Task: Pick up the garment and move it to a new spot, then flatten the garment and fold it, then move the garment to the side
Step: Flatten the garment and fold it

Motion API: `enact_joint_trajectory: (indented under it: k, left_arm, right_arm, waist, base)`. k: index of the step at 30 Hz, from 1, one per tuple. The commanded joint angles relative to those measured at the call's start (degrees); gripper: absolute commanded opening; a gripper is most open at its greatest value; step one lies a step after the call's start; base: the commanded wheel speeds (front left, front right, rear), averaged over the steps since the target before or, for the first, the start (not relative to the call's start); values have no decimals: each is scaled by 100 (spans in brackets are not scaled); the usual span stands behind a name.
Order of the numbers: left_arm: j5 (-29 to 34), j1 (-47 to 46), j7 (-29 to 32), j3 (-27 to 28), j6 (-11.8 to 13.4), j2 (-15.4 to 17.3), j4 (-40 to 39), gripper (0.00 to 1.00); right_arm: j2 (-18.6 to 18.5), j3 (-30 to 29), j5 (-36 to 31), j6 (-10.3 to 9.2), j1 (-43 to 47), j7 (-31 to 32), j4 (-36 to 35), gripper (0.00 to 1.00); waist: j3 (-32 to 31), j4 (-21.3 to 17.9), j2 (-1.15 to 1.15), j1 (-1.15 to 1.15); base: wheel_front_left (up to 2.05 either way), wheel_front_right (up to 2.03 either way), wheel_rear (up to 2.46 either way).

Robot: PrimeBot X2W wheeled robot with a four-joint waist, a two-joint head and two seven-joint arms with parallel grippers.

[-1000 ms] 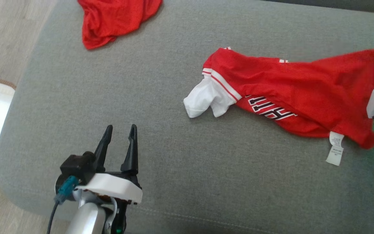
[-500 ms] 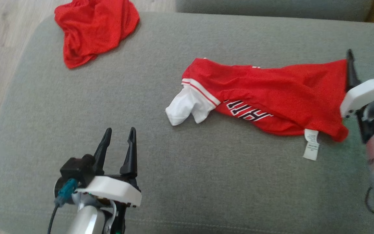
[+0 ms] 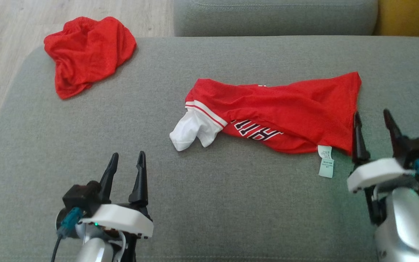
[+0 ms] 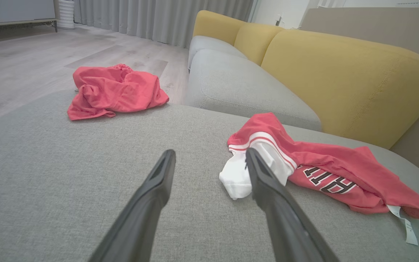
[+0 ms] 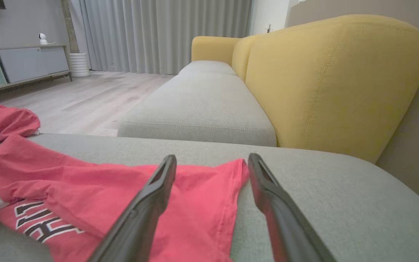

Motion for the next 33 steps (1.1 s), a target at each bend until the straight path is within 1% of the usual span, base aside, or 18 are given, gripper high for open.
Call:
enact_joint_trajectory:
  k: [1,5,9,13,17,20,23,29,33]
  left_arm:
    - [38,-143,-71,202,8,10,-128,100]
    - [53,-189,-71,219,4,10,-58,100]
    - [72,-249,-71,184,-25,10,35,100]
    - [156,-381,-71,60,-98,10,209,100]
    - [261,-663,-71,-179,-191,10,484,100]
    - [328,-986,-71,-382,-251,10,810,100]
    - [405,-1358,-71,-537,-266,10,1320,100]
    - [423,-1965,-71,-666,-288,10,2234,100]
    - [430,-2221,-71,-501,-138,10,2590,100]
  right_arm:
    - [49,134,26,41,-44,-78,-327,100]
    - [123,163,134,41,368,-78,-701,100]
    - [131,350,570,41,620,-78,-913,100]
    - [132,492,729,41,703,-78,-1095,100]
    - [132,514,745,41,689,-78,-1317,100]
    - [133,574,763,41,661,-71,-1436,100]
    - [133,667,805,41,625,-70,-1526,100]
    - [133,697,839,41,548,-73,-1676,100]
    - [133,621,824,41,515,-75,-1715,100]
  waist:
    - [2,-24,0,1]
    - [15,-68,0,1]
    - [46,-99,0,1]
    - [111,-141,0,1]
    - [204,-223,0,1]
    - [310,-328,0,1]
    - [442,-484,0,1]
    - [733,-829,0,1]
    - [880,-987,0,1]
  base:
    - [0,0,0]
    - [0,0,0]
    - [0,0,0]
    - [0,0,0]
    - [0,0,0]
    - [0,0,0]
    - [0,0,0]
    - [0,0,0]
    - [0,0,0]
